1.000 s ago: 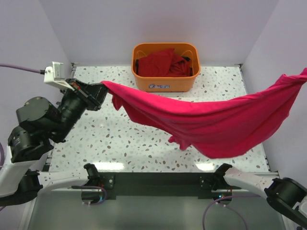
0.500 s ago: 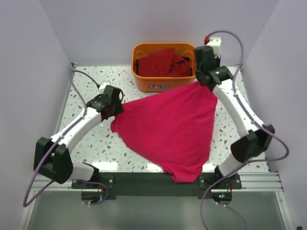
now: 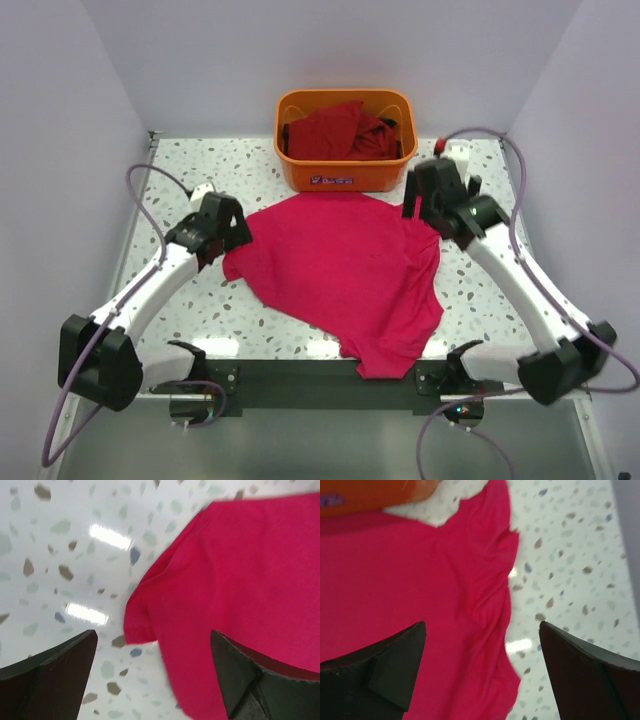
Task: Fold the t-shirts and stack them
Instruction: Flatten the tshirt out
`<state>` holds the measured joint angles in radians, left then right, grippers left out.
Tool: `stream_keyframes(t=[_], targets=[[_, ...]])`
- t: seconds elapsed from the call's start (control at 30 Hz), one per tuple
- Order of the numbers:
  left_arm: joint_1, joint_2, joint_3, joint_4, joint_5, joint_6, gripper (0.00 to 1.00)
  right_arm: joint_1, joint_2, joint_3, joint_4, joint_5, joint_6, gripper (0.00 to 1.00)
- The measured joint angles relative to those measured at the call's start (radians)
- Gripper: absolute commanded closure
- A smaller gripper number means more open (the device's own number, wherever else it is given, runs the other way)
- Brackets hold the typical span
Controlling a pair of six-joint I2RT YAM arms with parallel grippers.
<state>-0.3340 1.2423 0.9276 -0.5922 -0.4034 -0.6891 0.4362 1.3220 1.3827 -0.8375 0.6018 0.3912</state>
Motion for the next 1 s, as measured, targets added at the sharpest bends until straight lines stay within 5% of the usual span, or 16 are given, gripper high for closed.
stream_keyframes(t=[0.23,0.47,0.73,1.0], targets=[[0.005,-0.158,-0.286,-0.053,0.061,-0.062,0.00,0.321,-0.227,-0.447,-0.049,-0.230,0.227,0.01],[0.008,-0.220,-0.341,-0.040,0.124,-0.113,0.00,0.351,-0.136,-0.638,-0.019,-0.332,0.348,0.01],[0.009,-0.146,-0.341,-0.015,0.151,-0.128,0.00,0.084,0.153,-0.593,0.171,-0.336,0.333,0.02],[0.012,-0.131,-0.345,0.019,0.180,-0.135,0.05,-0.092,0.396,-0.362,0.318,-0.335,0.256,0.02]])
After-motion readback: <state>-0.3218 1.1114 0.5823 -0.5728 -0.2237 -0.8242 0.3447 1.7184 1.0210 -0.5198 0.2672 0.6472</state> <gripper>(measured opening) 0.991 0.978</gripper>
